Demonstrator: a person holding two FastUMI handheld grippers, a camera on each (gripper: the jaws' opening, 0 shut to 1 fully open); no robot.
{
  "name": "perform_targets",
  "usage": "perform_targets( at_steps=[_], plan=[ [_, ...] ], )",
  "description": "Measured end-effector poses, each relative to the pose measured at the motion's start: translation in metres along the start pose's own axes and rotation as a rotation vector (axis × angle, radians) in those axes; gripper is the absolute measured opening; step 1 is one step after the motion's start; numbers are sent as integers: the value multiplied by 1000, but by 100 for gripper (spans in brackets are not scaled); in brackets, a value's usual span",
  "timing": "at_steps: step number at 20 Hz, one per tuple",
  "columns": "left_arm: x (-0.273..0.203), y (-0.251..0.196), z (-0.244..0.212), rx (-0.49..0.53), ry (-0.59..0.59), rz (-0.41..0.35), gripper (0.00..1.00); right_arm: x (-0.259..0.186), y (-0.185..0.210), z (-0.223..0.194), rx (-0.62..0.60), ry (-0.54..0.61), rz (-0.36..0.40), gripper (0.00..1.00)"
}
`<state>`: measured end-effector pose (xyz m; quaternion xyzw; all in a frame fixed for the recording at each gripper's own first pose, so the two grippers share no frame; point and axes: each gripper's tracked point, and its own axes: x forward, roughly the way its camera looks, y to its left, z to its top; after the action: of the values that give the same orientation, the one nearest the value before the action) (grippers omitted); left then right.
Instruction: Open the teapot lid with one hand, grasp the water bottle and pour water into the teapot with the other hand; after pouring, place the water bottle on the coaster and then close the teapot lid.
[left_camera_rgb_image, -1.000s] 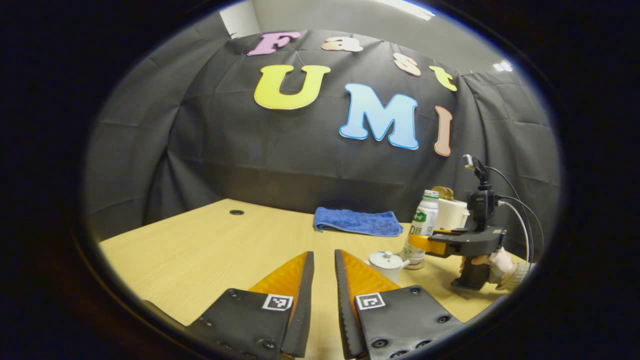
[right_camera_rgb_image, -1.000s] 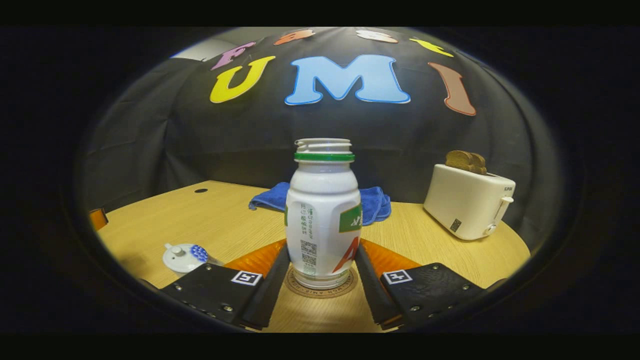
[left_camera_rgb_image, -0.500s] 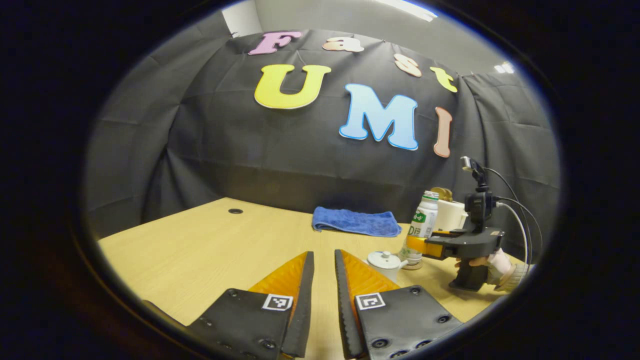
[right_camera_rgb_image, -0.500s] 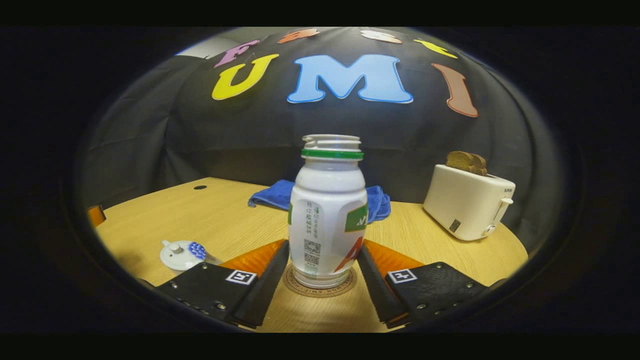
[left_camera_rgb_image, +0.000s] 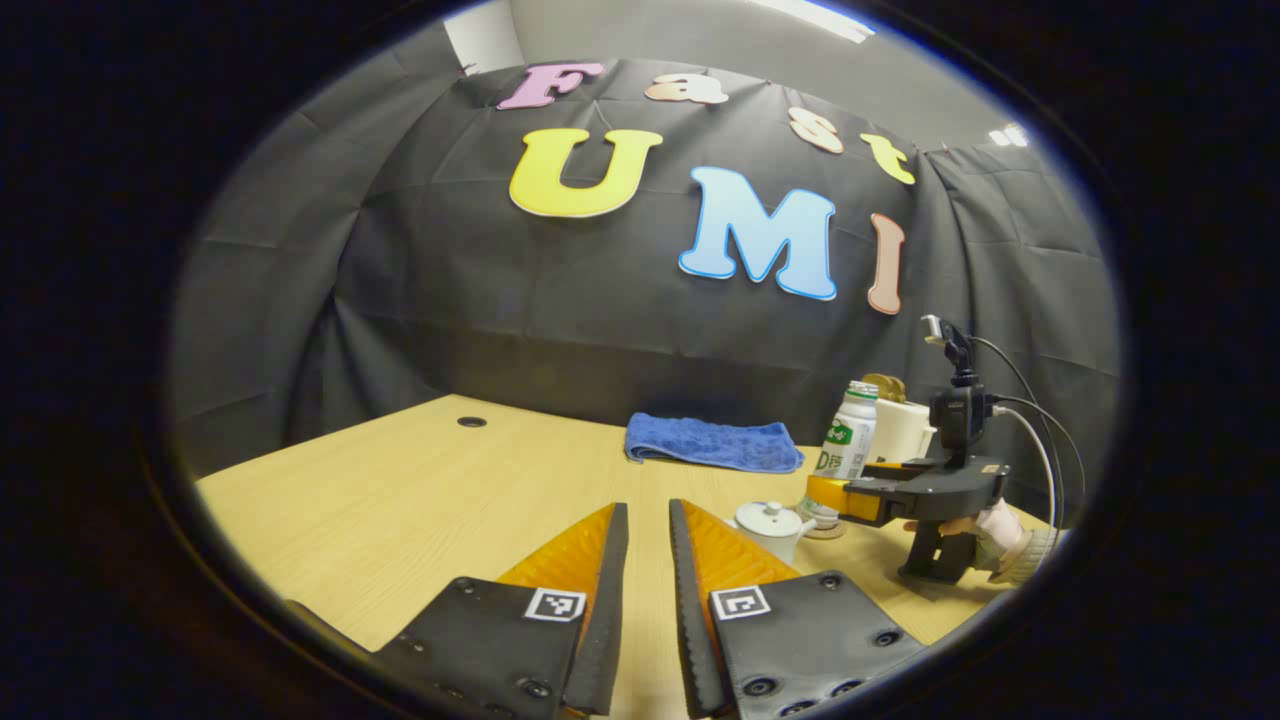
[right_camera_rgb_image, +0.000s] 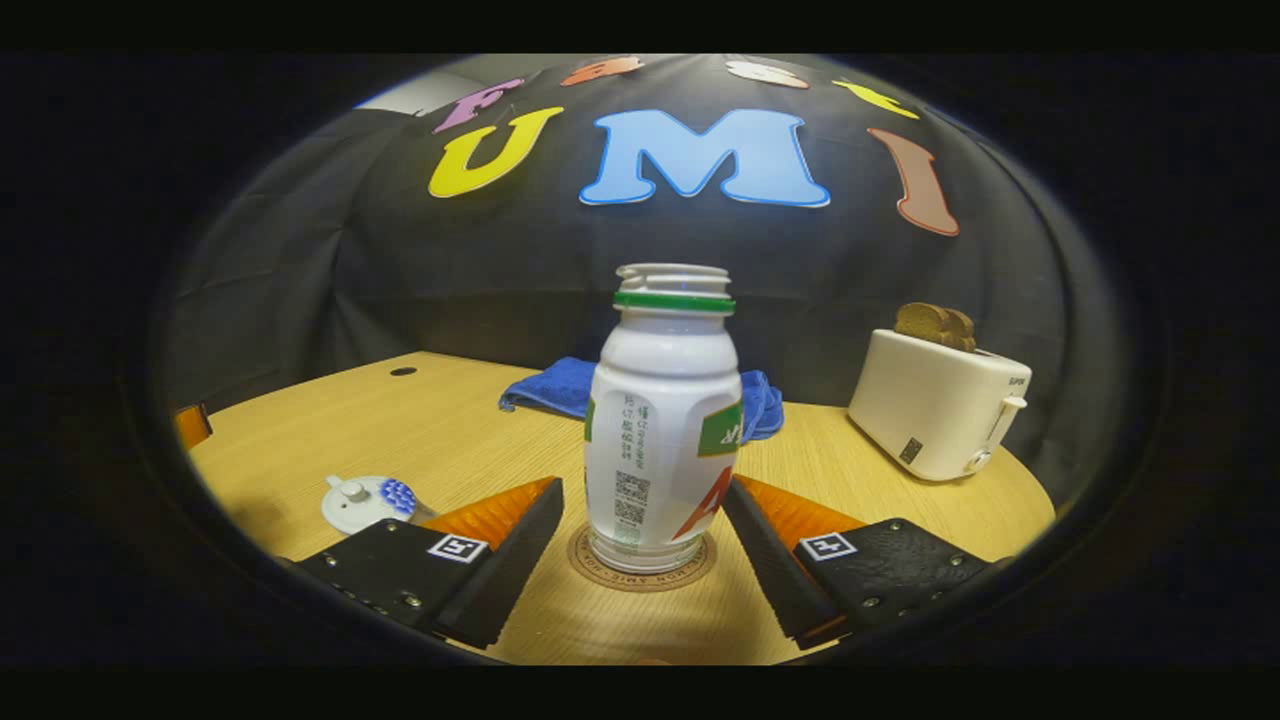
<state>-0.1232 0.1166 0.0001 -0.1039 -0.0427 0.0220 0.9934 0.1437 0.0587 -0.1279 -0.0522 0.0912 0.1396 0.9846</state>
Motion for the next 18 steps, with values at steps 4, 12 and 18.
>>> perform_targets(
  at_steps=[4, 12, 18],
  plan=[
    [-3, -9, 7, 5, -13, -13, 37, -21, -3, 16, 20, -46, -17, 98],
    [-14, -73, 60, 36, -100, -113, 33, -117, -5, 61, 63, -162, -83, 97],
    [-28, -123, 66, 45, -106, -170, 37, -191, -2, 85, 94, -231, -134, 97]
  ],
)
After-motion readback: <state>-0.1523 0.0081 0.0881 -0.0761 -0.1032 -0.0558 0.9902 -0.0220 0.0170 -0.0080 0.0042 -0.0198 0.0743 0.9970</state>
